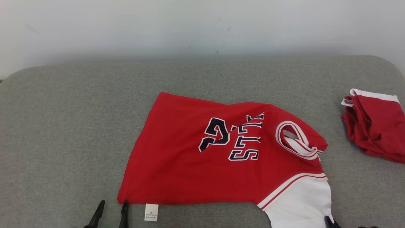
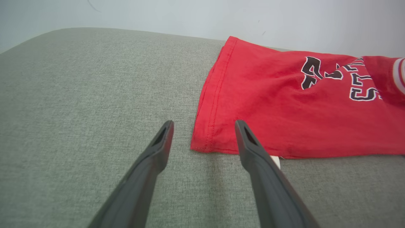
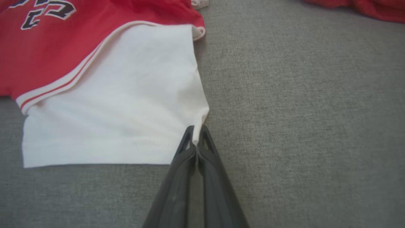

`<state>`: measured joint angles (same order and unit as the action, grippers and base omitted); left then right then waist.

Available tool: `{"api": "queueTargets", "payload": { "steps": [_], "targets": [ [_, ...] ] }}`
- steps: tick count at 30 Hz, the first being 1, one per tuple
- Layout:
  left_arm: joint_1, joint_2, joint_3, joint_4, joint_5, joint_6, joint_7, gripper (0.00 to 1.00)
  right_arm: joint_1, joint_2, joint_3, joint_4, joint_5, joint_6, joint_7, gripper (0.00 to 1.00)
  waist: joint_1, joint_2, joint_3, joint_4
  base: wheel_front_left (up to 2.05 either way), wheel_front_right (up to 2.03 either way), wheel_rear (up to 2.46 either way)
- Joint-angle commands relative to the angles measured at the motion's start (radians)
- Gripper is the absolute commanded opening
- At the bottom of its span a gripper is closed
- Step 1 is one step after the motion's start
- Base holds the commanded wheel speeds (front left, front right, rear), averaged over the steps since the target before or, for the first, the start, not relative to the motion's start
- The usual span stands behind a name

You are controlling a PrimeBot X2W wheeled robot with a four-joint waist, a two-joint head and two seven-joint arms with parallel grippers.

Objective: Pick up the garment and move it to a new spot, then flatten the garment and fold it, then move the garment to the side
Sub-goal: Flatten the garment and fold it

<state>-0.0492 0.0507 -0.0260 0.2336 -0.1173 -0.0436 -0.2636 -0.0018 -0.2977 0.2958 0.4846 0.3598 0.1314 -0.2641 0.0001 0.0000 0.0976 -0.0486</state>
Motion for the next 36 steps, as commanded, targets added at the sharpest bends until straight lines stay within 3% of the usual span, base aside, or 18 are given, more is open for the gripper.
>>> {"api": "queueTargets", "payload": {
  "steps": [1, 6, 11, 26, 27, 28, 31, 32, 36],
  "targets": [
    [-0.013, 0.000, -0.001, -0.001, -0.005, -0.002, -0.001, 1.00, 0.018, -0.010, -0.011, -0.011, -0.011, -0.001, 0.000, 0.00, -0.0001, 0.0000, 0.013, -0.025, 0.00, 0.00, 0.00],
    [-0.039, 0.000, -0.008, 0.003, -0.024, -0.009, -0.001, 1.00, 0.029, -0.003, -0.027, -0.037, -0.018, -0.001, 0.000, 0.00, -0.0001, 0.0000, 0.024, -0.055, 0.00, 0.00, 0.00],
    [-0.054, 0.000, -0.024, 0.020, -0.062, -0.043, -0.001, 1.00, 0.019, -0.001, -0.024, -0.047, -0.024, -0.001, 0.000, 0.00, -0.0001, 0.0000, 0.029, -0.071, 0.00, 0.00, 0.00],
    [-0.086, 0.000, -0.010, 0.153, -0.104, -0.065, -0.001, 1.00, 0.004, -0.004, -0.036, -0.055, -0.031, -0.001, 0.000, 0.00, -0.0001, 0.0000, 0.045, -0.095, 0.00, 0.00, 0.00],
    [-0.088, 0.000, -0.015, 0.169, -0.097, -0.068, -0.001, 0.90, 0.002, -0.003, -0.037, -0.056, -0.032, -0.001, 0.000, 0.00, -0.0001, 0.0000, 0.046, -0.095, 0.00, 0.00, 0.00],
    [-0.092, 0.000, -0.019, 0.181, -0.099, -0.067, -0.001, 0.53, 0.001, -0.003, -0.038, -0.057, -0.033, -0.001, 0.000, 0.00, -0.0001, 0.0000, 0.048, -0.094, 0.00, 0.00, 0.00],
    [-0.100, -0.001, -0.030, 0.200, -0.103, -0.073, -0.001, 0.25, -0.008, -0.002, -0.044, -0.064, -0.034, -0.001, 0.000, 0.00, -0.0001, 0.0000, 0.054, -0.092, 0.00, 0.00, 0.00],
    [-0.106, 0.000, -0.031, 0.202, -0.099, -0.075, -0.001, 0.03, -0.012, -0.001, -0.048, -0.067, -0.035, -0.001, 0.000, 0.00, -0.0001, 0.0000, 0.055, -0.091, 0.00, 0.00, 0.00],
    [-0.112, 0.000, -0.026, 0.177, -0.096, -0.079, -0.001, 0.00, -0.018, 0.006, -0.070, -0.104, -0.035, -0.001, 0.000, 0.00, -0.0001, 0.0000, 0.049, -0.085, 0.00, 0.00, 0.00]
  ]
}}
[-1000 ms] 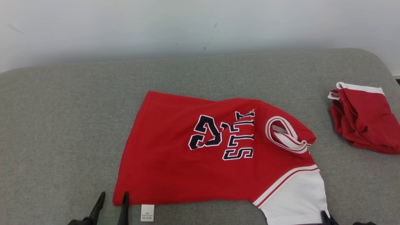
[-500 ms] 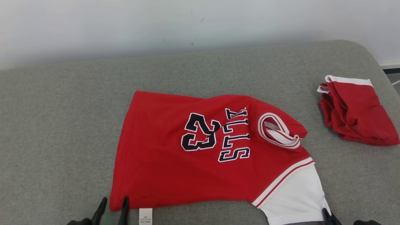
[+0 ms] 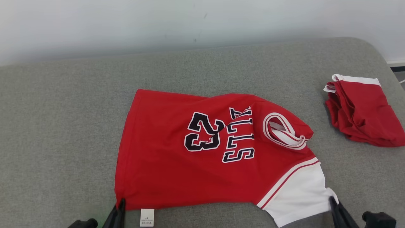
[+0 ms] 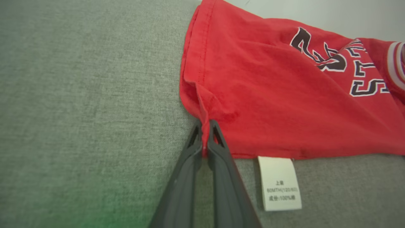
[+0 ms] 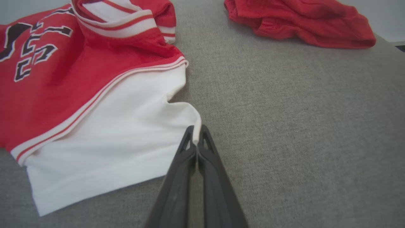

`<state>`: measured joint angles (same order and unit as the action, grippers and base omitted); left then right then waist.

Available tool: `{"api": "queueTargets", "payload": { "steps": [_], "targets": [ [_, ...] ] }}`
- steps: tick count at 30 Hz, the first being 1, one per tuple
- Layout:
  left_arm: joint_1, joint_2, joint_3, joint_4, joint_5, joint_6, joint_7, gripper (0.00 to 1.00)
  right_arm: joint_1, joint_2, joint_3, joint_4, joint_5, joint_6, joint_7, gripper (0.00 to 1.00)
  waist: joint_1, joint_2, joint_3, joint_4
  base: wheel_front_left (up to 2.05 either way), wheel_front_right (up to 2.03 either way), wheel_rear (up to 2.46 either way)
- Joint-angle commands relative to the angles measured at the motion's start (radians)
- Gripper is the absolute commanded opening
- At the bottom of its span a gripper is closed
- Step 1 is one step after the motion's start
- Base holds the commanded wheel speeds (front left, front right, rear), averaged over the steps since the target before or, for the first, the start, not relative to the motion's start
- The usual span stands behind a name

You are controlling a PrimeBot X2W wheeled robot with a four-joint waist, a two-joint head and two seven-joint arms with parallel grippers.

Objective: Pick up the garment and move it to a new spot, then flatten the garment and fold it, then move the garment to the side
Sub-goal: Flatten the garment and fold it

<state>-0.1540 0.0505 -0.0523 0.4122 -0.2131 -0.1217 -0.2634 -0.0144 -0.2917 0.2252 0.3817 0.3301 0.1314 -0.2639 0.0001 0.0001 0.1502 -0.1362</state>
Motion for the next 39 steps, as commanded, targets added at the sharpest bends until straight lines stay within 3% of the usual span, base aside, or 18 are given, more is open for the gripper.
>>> {"api": "queueTargets", "payload": {
  "steps": [1, 10, 16, 20, 27, 39],
  "targets": [
    [-0.004, 0.000, 0.004, -0.018, 0.000, -0.003, -0.001, 0.00, -0.008, 0.002, -0.009, -0.019, -0.006, -0.001, 0.000, 0.00, -0.0001, -0.0001, -0.009, 0.004, 0.00, 0.00, 0.00],
    [-0.033, 0.001, 0.051, -0.224, 0.017, -0.008, -0.001, 0.00, -0.062, 0.024, -0.085, -0.272, -0.008, -0.001, 0.000, 0.00, -0.0001, -0.0001, -0.091, 0.049, 0.00, 0.00, 0.00],
    [-0.184, 0.075, -0.008, -0.273, 0.023, -0.008, -0.001, 0.00, -0.208, -0.008, -0.079, -0.343, 0.011, -0.001, 0.000, 0.00, -0.0001, -0.0001, -0.128, 0.088, 0.00, 0.00, 0.00],
    [-0.332, 0.143, -0.051, -0.197, 0.021, -0.008, -0.001, 0.00, -0.362, -0.047, -0.039, -0.315, 0.022, -0.001, 0.000, 0.00, -0.0001, -0.0001, -0.126, 0.100, 0.00, 0.00, 0.00],
    [-0.590, 0.210, -0.101, -0.046, 0.019, -0.009, -0.001, 0.00, -0.634, -0.092, 0.023, -0.203, 0.017, -0.001, 0.000, 0.00, -0.0001, -0.0001, -0.078, 0.109, 0.00, 0.00, 0.00],
    [-1.078, 0.227, -0.167, 0.239, 0.057, -0.009, 0.000, 0.00, -1.189, -0.104, 0.113, 0.120, -0.038, -0.001, 0.000, 0.00, -0.0001, -0.0001, 0.155, 0.119, 0.00, 0.00, 0.00]
  ]
}}
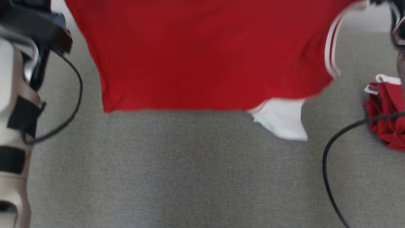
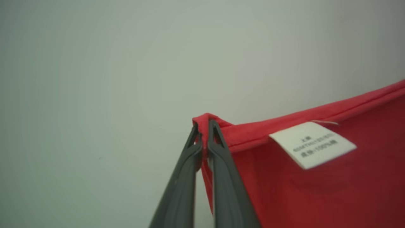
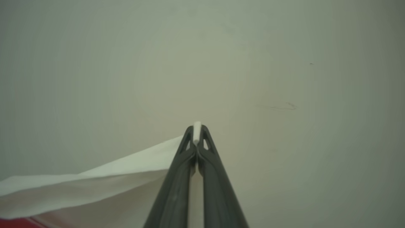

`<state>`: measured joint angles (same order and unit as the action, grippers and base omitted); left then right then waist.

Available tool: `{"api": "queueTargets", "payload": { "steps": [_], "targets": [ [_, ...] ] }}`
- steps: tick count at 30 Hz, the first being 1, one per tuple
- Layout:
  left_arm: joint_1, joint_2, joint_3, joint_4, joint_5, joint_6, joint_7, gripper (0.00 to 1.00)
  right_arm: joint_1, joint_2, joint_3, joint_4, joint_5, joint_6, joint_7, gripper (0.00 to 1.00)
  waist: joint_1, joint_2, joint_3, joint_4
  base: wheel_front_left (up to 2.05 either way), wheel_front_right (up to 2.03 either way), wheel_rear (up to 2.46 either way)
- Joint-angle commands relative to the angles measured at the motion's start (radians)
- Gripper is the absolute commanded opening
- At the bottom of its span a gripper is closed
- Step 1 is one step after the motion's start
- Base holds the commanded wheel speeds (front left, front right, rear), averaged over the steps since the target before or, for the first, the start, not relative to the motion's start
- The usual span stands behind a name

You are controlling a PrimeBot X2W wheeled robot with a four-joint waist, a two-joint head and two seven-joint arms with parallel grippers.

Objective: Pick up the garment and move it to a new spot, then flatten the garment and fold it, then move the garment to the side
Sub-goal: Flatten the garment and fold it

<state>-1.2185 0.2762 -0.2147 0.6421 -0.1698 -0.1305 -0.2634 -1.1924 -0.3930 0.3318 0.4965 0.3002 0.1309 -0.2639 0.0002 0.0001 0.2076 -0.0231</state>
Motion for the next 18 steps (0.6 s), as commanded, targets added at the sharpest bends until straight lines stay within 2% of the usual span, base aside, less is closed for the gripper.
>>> {"api": "queueTargets", "payload": {
  "steps": [1, 7, 11, 18],
  "targets": [
    [-0.049, 0.000, -0.005, 0.030, 0.011, 0.000, 0.000, 0.00, -0.047, 0.000, 0.006, 0.034, -0.010, 0.000, 0.000, 0.00, -0.0002, -0.0001, 0.120, 0.007, 0.00, 0.00, 0.00],
    [-0.227, -0.031, -0.008, 0.089, 0.022, 0.017, -0.001, 0.00, -0.264, -0.010, -0.037, 0.113, -0.097, 0.000, 0.000, 0.00, -0.0002, -0.0001, 0.263, 0.035, 0.00, 0.00, 0.00],
    [-0.342, -0.031, -0.012, 0.049, 0.065, 0.036, -0.001, 0.00, -0.393, 0.016, -0.101, 0.121, -0.179, 0.000, 0.000, 0.00, -0.0002, -0.0001, 0.339, 0.044, 0.00, 0.00, 0.00],
    [-0.440, -0.029, -0.019, -0.037, 0.115, 0.059, -0.001, 0.00, -0.541, 0.036, -0.196, 0.110, -0.309, 0.000, 0.000, 0.00, -0.0002, -0.0001, 0.394, 0.050, 0.00, 0.00, 0.00]
  ]
}}
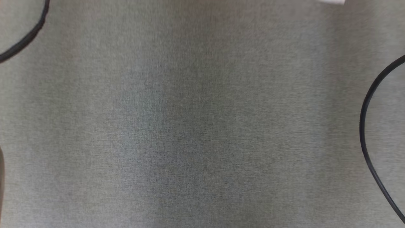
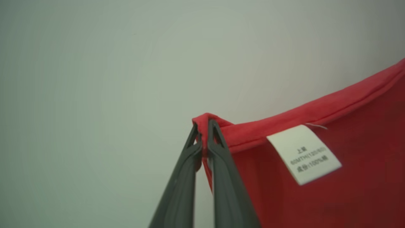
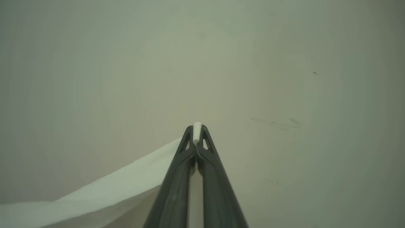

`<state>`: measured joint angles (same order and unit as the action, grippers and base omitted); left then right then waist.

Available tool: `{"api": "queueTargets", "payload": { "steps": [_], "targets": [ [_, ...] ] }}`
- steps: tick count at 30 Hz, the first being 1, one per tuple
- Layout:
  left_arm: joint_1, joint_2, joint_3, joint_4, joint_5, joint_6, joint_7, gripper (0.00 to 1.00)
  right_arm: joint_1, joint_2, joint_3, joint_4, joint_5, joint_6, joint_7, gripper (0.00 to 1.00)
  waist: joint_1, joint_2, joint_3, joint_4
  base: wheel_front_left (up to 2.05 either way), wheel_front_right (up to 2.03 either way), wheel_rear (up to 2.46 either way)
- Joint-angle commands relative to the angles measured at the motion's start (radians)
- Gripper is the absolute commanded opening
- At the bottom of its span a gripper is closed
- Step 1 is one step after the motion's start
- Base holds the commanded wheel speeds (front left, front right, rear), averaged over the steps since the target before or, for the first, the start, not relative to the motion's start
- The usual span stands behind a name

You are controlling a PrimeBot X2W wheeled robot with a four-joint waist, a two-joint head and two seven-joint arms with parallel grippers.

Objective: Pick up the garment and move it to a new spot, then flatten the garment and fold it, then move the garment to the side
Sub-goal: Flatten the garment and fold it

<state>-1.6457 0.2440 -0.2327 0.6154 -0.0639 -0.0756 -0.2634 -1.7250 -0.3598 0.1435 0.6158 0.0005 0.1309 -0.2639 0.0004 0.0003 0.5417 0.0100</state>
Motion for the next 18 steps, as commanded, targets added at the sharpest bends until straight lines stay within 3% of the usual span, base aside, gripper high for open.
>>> {"api": "queueTargets", "payload": {
  "steps": [1, 6, 10, 18],
  "targets": [
    [-0.012, 0.003, 0.002, -0.028, 0.011, 0.009, -0.001, 0.00, -0.014, 0.005, -0.025, -0.020, -0.021, 0.000, 0.000, 0.00, -0.0004, -0.0003, 0.063, 0.016, 0.00, 0.00, 0.00],
    [0.013, 0.015, 0.026, -0.118, 0.015, 0.024, -0.001, 0.00, 0.005, 0.016, -0.110, -0.110, -0.058, 0.000, 0.000, 0.00, -0.0004, -0.0003, 0.088, 0.012, 0.00, 0.00, 0.00],
    [0.053, 0.028, 0.047, -0.128, 0.001, 0.018, -0.001, 0.00, 0.063, 0.025, -0.128, -0.114, -0.009, 0.000, 0.000, 0.00, -0.0004, -0.0003, 0.104, 0.001, 0.00, 0.00, 0.00],
    [0.309, 0.010, 0.092, -0.157, -0.060, -0.023, -0.001, 0.00, 0.362, -0.022, 0.032, -0.124, 0.285, 0.000, 0.000, 0.00, -0.0004, -0.0003, 0.064, -0.024, 0.00, 0.00, 0.00]
  ]
}}
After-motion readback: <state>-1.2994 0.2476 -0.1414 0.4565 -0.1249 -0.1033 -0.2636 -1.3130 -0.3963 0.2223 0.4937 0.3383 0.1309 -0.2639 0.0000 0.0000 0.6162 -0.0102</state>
